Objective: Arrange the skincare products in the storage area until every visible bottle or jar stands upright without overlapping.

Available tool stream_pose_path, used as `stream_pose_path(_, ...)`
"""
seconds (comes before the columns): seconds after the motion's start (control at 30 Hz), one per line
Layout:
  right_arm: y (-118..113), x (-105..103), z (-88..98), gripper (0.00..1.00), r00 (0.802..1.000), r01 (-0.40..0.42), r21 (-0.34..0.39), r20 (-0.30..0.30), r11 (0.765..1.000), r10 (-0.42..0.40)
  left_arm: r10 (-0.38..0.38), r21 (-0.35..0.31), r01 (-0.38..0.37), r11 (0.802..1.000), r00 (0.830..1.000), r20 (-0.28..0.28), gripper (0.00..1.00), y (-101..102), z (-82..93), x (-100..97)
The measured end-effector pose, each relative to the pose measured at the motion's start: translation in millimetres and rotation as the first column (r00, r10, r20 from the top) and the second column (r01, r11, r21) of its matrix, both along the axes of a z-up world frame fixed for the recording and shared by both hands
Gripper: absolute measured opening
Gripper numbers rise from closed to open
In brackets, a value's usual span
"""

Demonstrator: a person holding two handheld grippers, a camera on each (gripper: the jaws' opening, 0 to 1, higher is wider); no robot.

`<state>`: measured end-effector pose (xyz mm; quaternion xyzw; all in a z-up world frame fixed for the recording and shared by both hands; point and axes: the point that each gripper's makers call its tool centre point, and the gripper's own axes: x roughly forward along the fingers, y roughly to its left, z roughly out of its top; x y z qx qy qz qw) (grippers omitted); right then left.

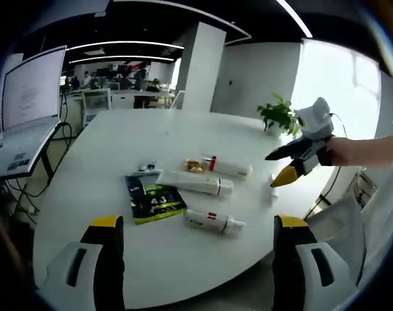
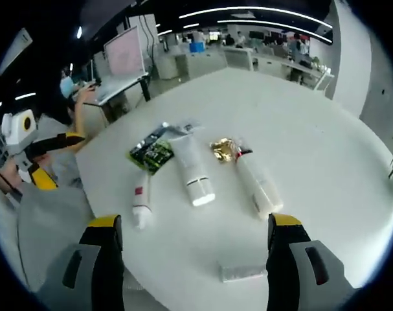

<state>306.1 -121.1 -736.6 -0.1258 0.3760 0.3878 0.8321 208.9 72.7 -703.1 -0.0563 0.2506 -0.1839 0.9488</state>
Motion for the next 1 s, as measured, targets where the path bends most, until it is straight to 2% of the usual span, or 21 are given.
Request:
stream_pose_path(0.37, 17, 10, -12.9, 0.9, 0.999, -0.04, -0.018, -0.032, 0.999, 0.04, 0.0, -0.011, 0.0, 1.0, 1.0, -0.018, 0.88, 0, -2.7, 0.6)
stream_pose_path(0.63, 33, 17, -12.4, 0.9, 0.997, -0.072, -0.024, -0.028, 0.997, 0.072, 0.003, -0.02, -0.004, 1.0, 1.0, -0.021, 0.88, 0, -2.4, 0.1)
stream_pose_path(0.9, 41, 23, -20.2, 0.89, 0.993, -0.111, -0.052, -0.035, 0.992, 0.109, 0.011, -0.027, -0.012, 1.0, 1.0, -0.022, 0.87, 2, -2.0, -0.1)
stream_pose_path(1.0, 43, 26, -17.4, 0.9, 0.993, -0.116, -0.053, -0.038, 0.992, 0.114, 0.016, -0.03, -0.016, 0.999, 1.0, -0.024, 0.87, 3, -2.3, -0.2)
